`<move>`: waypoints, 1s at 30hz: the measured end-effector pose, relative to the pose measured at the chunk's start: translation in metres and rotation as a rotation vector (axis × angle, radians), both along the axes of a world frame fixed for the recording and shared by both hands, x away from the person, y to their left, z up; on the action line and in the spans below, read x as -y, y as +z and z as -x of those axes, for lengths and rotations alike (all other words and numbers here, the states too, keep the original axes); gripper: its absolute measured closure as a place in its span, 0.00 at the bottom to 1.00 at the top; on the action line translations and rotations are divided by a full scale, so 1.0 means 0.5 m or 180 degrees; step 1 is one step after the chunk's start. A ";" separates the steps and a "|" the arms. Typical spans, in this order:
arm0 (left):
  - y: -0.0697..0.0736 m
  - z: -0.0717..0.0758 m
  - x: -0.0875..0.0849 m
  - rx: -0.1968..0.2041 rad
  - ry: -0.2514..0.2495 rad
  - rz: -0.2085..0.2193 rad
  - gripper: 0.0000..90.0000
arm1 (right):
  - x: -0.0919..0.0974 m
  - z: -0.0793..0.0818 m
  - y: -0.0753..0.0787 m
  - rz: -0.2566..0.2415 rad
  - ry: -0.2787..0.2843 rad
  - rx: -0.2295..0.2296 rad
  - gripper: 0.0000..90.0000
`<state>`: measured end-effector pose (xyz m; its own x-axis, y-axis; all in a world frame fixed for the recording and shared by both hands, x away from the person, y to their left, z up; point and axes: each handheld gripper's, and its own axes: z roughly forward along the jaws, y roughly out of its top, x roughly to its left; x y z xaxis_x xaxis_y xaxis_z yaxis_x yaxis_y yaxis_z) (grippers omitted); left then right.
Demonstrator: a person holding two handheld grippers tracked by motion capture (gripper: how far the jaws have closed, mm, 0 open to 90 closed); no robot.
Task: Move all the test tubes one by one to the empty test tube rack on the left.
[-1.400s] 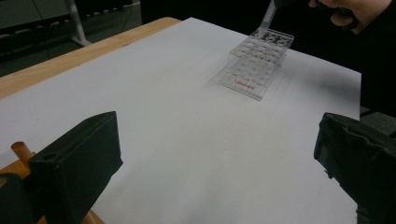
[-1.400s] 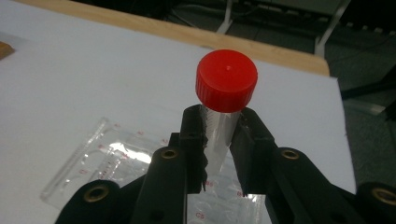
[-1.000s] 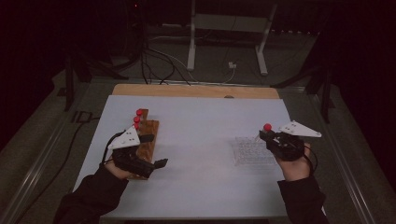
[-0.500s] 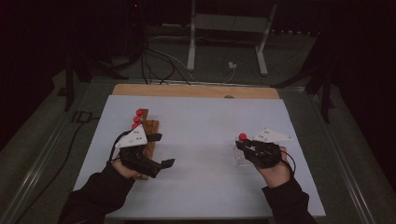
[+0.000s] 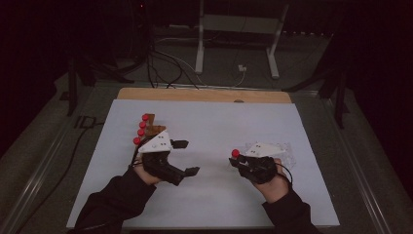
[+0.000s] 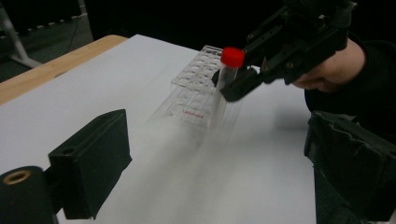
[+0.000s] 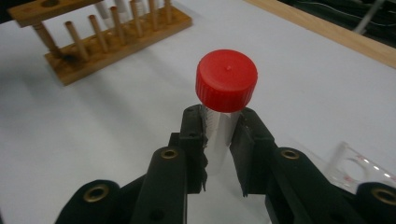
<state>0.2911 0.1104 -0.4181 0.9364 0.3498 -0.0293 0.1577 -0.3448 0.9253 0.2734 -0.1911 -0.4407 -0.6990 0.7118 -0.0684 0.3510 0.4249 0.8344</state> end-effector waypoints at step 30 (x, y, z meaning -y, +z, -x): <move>-0.022 -0.011 0.147 0.0118 -0.0292 -0.0069 0.64 | -0.050 0.025 -0.017 0.0067 0.0327 -0.0089 0.83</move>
<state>0.2966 0.0370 -0.4289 0.9648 0.2626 0.0128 0.0902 -0.3763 0.9221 0.2610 -0.1660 -0.4490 -0.7701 0.6349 -0.0621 0.3276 0.4771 0.8155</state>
